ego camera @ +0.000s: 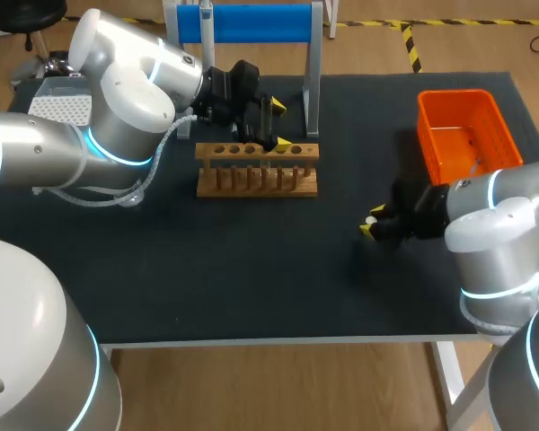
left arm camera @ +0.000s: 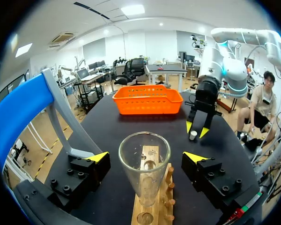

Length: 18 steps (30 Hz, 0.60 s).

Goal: Invert the test tube, pick up the pipette, mount the tip to pipette, aspirate from beaker and dispense into the tube, eject the tip, return the pipette, and cap with the stopper.

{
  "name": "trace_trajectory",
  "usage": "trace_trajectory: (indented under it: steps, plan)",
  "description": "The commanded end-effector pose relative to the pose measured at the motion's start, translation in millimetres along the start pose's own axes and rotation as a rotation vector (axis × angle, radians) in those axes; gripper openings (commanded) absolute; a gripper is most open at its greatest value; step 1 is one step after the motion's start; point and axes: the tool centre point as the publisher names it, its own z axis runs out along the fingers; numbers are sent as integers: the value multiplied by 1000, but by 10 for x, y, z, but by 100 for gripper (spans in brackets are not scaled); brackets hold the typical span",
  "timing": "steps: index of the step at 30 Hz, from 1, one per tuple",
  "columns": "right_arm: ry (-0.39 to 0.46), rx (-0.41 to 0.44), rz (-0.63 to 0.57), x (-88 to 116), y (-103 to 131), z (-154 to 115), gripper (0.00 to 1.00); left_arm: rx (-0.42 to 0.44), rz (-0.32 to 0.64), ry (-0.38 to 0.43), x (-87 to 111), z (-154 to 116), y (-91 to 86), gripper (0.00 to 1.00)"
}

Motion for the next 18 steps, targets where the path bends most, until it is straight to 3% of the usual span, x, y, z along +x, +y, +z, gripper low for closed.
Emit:
trace_trajectory:
  steps: [1, 14, 18]
  plan:
    - [-4, 2, 0, 12, 0, 9, 41, -1, 0, 3, -11, 4, 2, 100]
    - [-4, 5, 1, 12, -6, 15, 29, -1, 0, 3, -11, 4, 2, 100]
    - [-5, 6, 1, 13, -8, 14, 30, -1, 0, 3, -11, 4, 2, 100]
